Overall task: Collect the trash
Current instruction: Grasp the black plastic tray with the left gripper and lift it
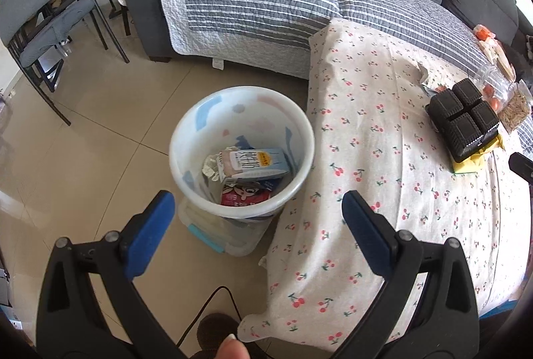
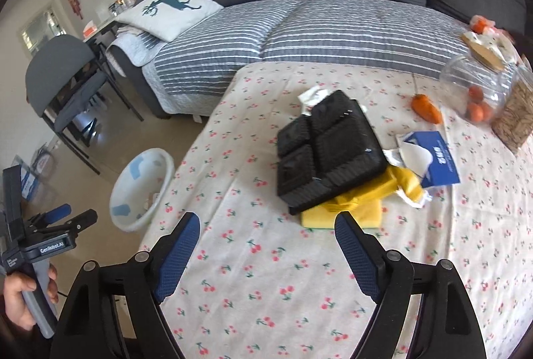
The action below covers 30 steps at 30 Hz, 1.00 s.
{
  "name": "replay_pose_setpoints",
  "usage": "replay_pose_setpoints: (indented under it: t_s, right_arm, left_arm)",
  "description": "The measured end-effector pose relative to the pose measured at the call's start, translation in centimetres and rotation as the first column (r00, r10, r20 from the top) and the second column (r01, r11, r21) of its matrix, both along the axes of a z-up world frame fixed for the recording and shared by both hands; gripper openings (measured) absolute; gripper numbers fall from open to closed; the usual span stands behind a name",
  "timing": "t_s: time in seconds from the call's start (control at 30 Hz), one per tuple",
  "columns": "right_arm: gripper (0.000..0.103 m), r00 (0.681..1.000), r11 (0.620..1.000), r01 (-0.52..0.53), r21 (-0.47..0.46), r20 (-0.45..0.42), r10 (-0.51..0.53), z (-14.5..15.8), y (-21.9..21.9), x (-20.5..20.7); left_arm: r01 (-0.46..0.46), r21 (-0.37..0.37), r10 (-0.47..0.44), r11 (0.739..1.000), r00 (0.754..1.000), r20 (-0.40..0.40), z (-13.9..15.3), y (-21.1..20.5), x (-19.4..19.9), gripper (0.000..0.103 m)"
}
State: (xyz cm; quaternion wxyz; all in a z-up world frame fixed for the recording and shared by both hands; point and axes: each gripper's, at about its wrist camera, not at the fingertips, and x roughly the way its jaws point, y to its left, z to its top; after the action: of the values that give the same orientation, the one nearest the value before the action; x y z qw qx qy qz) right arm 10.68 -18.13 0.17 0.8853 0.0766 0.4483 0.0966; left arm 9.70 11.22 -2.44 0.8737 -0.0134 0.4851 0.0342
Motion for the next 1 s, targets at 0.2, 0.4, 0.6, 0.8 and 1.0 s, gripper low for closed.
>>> replay_pose_setpoints:
  t_s: [0.2,0.4,0.6,0.8,1.0]
  right_arm:
    - [0.085,0.994,0.995,0.099,-0.002,-0.034,-0.099,-0.5,-5.6,-1.2]
    - [0.085,0.985,0.988,0.157,-0.004,-0.069,-0.157,-1.4,-9.7,-2.2]
    - [0.085,0.980,0.984,0.176,-0.032,-0.088,-0.179,-2.3,-12.6,-3.3]
    - [0.085,0.972,0.978,0.206,-0.039,-0.109,-0.209,-3.0,-15.3,-3.9]
    - [0.085,0.966,0.973,0.225,-0.044,-0.122,-0.229,-3.6,-17.0,-3.6]
  left_arm:
    - [0.071,-0.035,-0.072,0.997,0.997,-0.012,0.0,-5.2,1.3,0.100]
    - [0.125,-0.108,-0.128,0.986,0.991,-0.024,-0.1,-10.7,2.9,0.100]
    - [0.136,-0.264,-0.154,0.955,0.987,-0.048,-1.2,-14.8,5.1,0.100]
    - [0.119,-0.414,-0.146,0.902,0.989,-0.034,-2.4,-17.3,7.6,0.092]
    - [0.115,-0.500,-0.152,0.858,0.988,-0.034,-3.6,-18.7,9.1,0.072]
